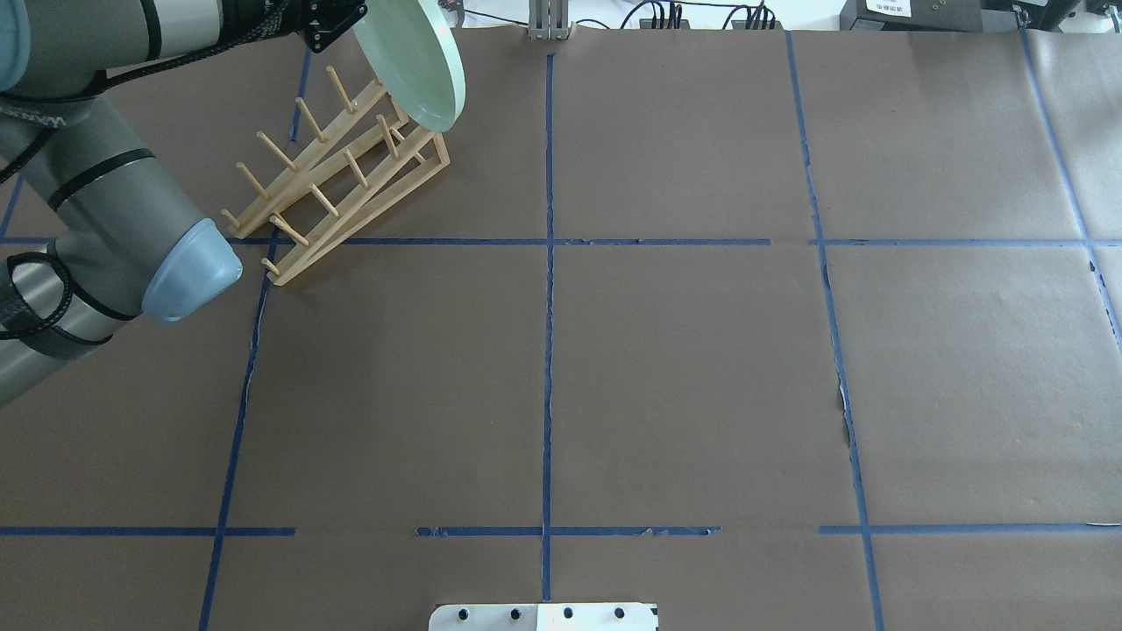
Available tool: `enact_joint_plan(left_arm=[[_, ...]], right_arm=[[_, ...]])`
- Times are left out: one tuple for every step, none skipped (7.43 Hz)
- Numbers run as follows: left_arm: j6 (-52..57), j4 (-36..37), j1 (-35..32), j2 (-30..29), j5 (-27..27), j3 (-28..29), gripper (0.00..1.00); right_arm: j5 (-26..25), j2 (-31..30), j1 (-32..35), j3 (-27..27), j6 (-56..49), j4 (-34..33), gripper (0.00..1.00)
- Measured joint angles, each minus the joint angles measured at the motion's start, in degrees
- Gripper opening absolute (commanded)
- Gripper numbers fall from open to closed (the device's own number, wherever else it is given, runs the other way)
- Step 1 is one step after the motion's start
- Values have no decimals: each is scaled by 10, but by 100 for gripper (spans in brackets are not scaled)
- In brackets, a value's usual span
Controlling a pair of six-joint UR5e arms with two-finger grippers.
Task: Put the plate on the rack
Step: 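Lift the plate with the left gripper and tilt it upright, then lower the upright plate into the rack slots with the left gripper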
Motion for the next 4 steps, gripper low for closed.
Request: enact_joint_plan(left_arm=[[-2,-56,-3,3,17,41,0],[0,-83,-12,5,25,67,0],[10,-94,-25,6,29,84,0],[21,-103,-32,8,30,98,0]], right_arm=[[0,0,0,0,0,0,100],[0,0,0,0,0,0,100],[0,0,0,0,0,0,100],[0,0,0,0,0,0,100]])
